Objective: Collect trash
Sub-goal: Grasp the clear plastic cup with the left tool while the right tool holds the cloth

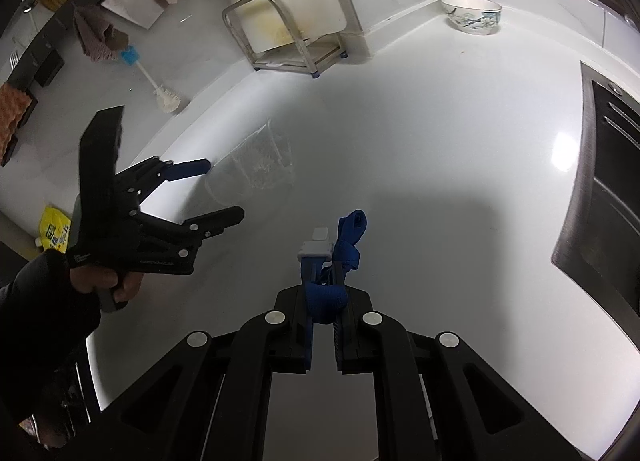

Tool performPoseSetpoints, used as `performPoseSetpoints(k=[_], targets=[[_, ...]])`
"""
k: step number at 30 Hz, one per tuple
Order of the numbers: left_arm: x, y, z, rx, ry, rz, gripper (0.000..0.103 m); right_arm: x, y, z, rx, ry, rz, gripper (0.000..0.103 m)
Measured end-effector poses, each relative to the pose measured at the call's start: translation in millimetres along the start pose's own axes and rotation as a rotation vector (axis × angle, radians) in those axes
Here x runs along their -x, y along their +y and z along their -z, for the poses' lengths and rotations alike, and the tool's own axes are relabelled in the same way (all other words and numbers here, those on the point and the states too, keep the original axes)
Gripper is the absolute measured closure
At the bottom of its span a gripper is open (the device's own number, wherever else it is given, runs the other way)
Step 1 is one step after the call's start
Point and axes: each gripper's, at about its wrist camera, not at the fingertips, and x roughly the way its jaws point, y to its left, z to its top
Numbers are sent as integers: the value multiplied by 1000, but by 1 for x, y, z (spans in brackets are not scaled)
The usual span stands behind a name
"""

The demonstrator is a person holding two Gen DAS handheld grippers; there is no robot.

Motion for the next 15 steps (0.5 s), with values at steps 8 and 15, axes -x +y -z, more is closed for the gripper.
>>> performPoseSetpoints(k=[8, 15], targets=[[-28, 1, -14, -97, 48, 72, 11, 5, -5, 2, -22, -4, 9, 95], [-32, -1, -20, -69, 20, 125, 21, 7, -6, 4, -27, -6, 21, 95]])
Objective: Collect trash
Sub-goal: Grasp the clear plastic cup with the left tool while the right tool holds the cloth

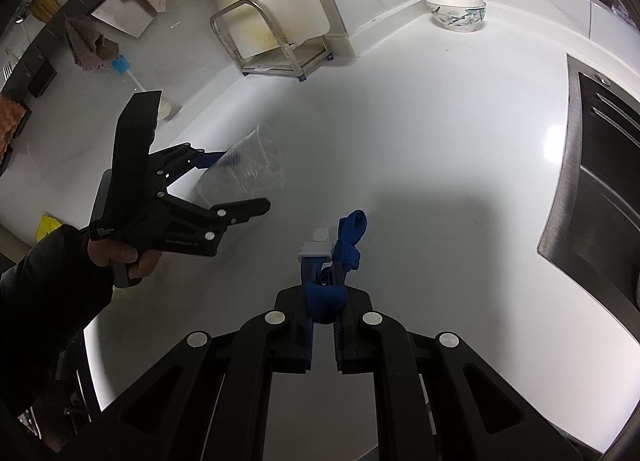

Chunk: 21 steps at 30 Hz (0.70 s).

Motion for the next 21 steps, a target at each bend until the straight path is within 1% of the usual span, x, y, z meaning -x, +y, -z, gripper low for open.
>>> performPoseSetpoints(k=[4, 7, 11, 13, 21], targets=[[2, -2, 2, 33, -15, 4, 22, 0, 0, 0, 2, -4, -1, 95], [7, -5, 4, 63, -27, -13, 22, 1, 2, 0, 8, -7, -3, 95], [17, -9, 6, 111, -31, -75, 22, 3, 2, 1, 12, -12, -8, 95], [25, -11, 6, 135, -37, -91, 22, 5, 3, 1, 16, -17, -11, 95], [70, -34, 5, 200, -89, -182, 22, 21, 8, 2, 39, -50, -45, 95]])
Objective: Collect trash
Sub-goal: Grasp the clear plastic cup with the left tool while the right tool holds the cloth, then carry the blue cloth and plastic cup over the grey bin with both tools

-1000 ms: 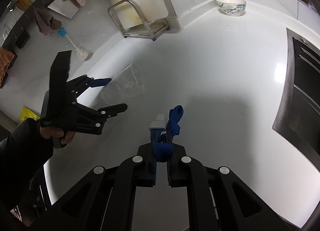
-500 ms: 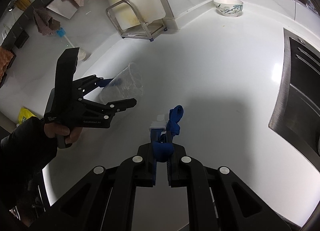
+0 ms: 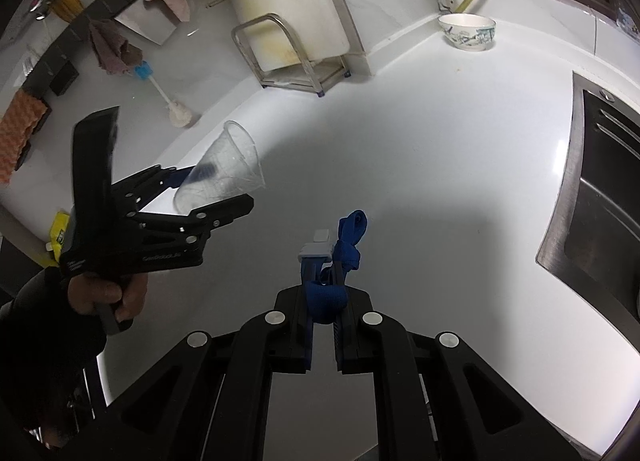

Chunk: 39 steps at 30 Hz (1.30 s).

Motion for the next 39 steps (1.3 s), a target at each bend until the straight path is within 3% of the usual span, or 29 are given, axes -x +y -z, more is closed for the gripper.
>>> performPoseSetpoints(k=[11, 22, 31, 39], targets=[[57, -53, 4, 57, -35, -87, 22, 38, -1, 18, 70, -11, -46, 95], [97, -126, 22, 175, -31, -141, 22, 89, -36, 43, 95, -18, -65, 95], [110, -200, 54, 369, -11, -214, 22, 114, -82, 92, 138, 77, -77, 95], [99, -257, 78, 506, 50, -252, 22, 117, -115, 130, 166, 161, -94, 95]])
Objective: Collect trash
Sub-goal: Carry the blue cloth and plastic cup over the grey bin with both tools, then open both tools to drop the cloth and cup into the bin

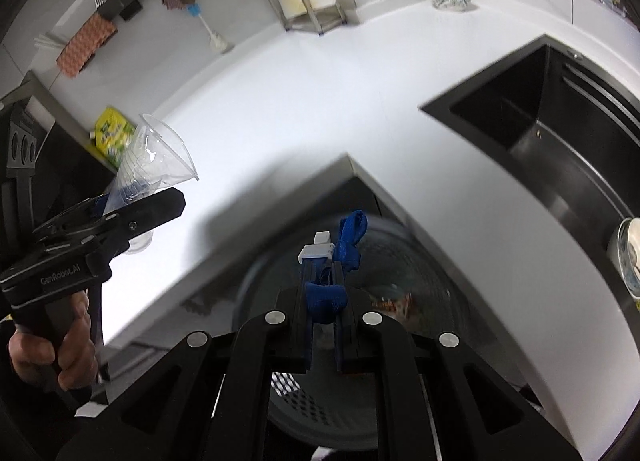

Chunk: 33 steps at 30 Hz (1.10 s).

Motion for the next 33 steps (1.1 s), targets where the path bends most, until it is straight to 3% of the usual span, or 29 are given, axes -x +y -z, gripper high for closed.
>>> performPoseSetpoints(k=[8, 16, 17, 19, 20, 28, 33], targets=[[-19, -29, 35, 36, 92, -41, 22, -15, -20, 26, 18, 79, -10, 95], [-28, -40, 48, 75, 129, -101, 22, -26, -27, 37, 54, 117, -6, 95], [-28, -40, 49, 77, 130, -111, 21, -26, -27, 37, 60, 118, -5, 94], [-27, -40, 49, 82, 133, -121, 21, -24, -29, 36, 59, 114, -16, 79], [-27, -41, 49, 82, 138, -133, 21, -23, -28, 36, 60, 107, -19, 66], [-16, -36, 47, 112, 138, -172, 10, -11, -34, 30, 59, 74, -9, 65], [-9, -36, 44, 123, 137, -179, 10, -2, -34, 27, 49, 66, -3, 63]])
